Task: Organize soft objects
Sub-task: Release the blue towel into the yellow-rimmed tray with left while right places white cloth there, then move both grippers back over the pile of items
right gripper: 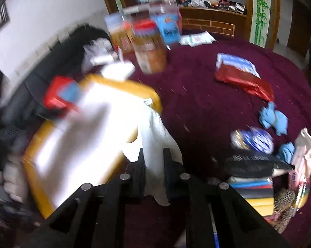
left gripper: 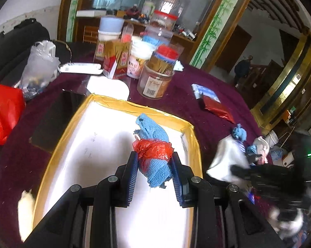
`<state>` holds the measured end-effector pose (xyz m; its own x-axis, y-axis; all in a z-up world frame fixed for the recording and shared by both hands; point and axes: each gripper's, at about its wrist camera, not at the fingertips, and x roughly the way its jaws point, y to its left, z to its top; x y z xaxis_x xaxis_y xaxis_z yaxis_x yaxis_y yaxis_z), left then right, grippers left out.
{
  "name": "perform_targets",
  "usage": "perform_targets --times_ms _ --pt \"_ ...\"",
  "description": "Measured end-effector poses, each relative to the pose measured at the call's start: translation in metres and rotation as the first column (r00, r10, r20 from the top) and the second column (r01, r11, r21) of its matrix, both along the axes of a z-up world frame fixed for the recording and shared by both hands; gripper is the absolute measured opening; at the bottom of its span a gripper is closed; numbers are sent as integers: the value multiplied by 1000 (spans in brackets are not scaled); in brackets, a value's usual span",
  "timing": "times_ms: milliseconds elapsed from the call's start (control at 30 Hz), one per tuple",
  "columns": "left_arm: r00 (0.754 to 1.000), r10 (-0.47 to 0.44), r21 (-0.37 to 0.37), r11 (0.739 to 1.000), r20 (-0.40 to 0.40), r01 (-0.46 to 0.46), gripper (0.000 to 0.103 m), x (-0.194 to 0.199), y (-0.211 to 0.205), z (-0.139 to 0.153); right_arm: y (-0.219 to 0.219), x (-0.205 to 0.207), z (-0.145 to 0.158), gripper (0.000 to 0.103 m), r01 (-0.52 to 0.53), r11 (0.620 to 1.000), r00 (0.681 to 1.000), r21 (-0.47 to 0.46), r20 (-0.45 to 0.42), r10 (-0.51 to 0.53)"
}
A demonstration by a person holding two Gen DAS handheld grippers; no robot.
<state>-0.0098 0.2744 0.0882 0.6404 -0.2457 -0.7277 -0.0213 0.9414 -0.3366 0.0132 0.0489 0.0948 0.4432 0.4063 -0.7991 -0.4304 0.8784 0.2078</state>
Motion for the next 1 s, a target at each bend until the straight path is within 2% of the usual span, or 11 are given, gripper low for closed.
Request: perform_targets --times_ms 100,300,367,400,467,567,700,767,833,900,1000 --pt "998 15 -54 998 -54 -18 33 27 2 -16 20 17 9 14 2 994 997 110 -72 5" --pt "992 62 -91 993 -112 -73 37 62 5 -45 58 64 -21 17 84 984 980 158 -194 -53" --pt "990 66 -118 990 -124 -80 47 64 9 -48 65 70 -29 22 93 988 978 126 -197 -67" --pt "990 63 -133 988 -123 -80 53 64 11 -48 68 73 -32 32 104 989 977 101 -197 -82" --pt "992 59 -157 985 -110 -76 58 60 15 -46 69 72 -31 39 110 990 982 88 -163 -95" --pt "994 60 -148 986 -86 -72 61 53 19 -37 60 61 -18 47 109 990 989 89 -109 -99" --pt "995 85 -140 986 -53 -92 61 35 24 -18 31 37 18 47 111 987 994 119 -21 -109" --pt "998 64 -142 988 1 -63 61 16 18 1 10 19 36 49 104 986 994 133 19 -107" --pt "997 34 -143 989 63 -24 62 -8 7 22 -25 -9 57 53 109 981 991 159 62 -120" --pt "993 -7 -159 987 116 26 70 -31 -7 41 -64 -40 74 58 128 976 984 175 103 -147" --pt "978 -71 -161 981 197 104 74 -61 -36 60 -134 -93 95 63 199 963 955 180 183 -231"
